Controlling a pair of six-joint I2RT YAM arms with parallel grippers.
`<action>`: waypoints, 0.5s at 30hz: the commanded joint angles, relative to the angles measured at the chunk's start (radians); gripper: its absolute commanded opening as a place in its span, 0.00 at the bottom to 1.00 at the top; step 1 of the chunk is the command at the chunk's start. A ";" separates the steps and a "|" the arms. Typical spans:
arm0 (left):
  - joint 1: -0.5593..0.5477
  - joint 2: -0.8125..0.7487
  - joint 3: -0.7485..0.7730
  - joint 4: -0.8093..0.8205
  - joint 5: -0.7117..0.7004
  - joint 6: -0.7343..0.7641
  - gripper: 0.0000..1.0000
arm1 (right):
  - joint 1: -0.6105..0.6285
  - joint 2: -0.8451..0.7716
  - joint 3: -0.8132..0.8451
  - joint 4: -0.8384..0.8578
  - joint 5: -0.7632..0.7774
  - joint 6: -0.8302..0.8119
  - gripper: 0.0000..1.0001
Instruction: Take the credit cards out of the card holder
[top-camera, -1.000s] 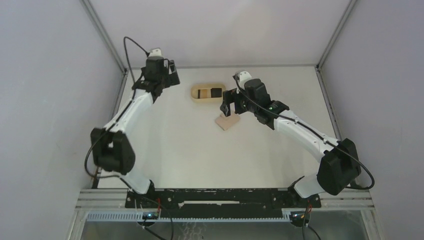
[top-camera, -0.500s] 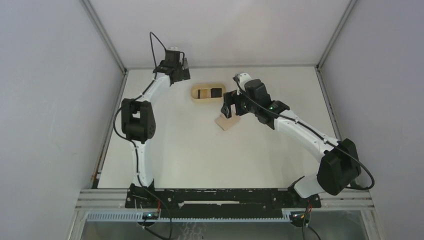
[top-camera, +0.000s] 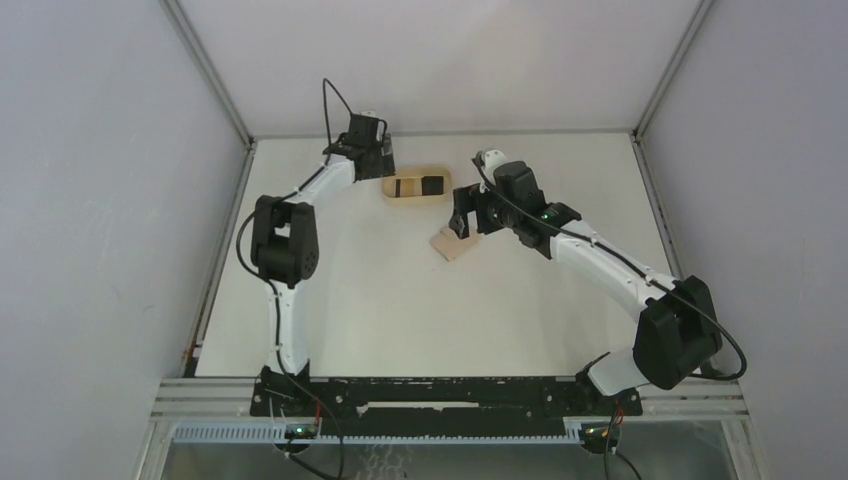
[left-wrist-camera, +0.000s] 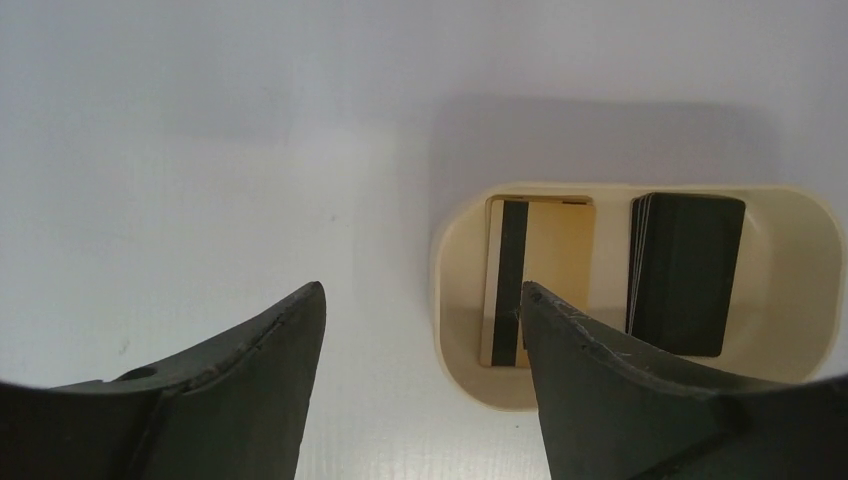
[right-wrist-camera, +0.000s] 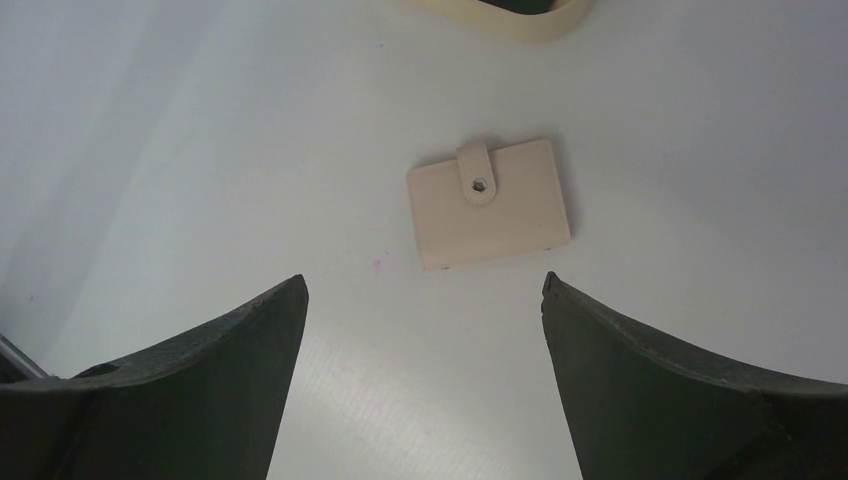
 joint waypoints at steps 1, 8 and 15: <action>0.003 0.000 -0.032 0.013 0.019 -0.025 0.75 | -0.023 -0.007 -0.006 0.021 -0.006 0.000 0.96; 0.004 0.038 -0.023 -0.016 0.052 -0.035 0.69 | -0.026 0.000 -0.006 0.021 -0.014 0.007 0.96; 0.005 0.072 0.006 -0.056 0.083 -0.028 0.65 | -0.026 -0.001 -0.007 0.015 -0.013 0.011 0.96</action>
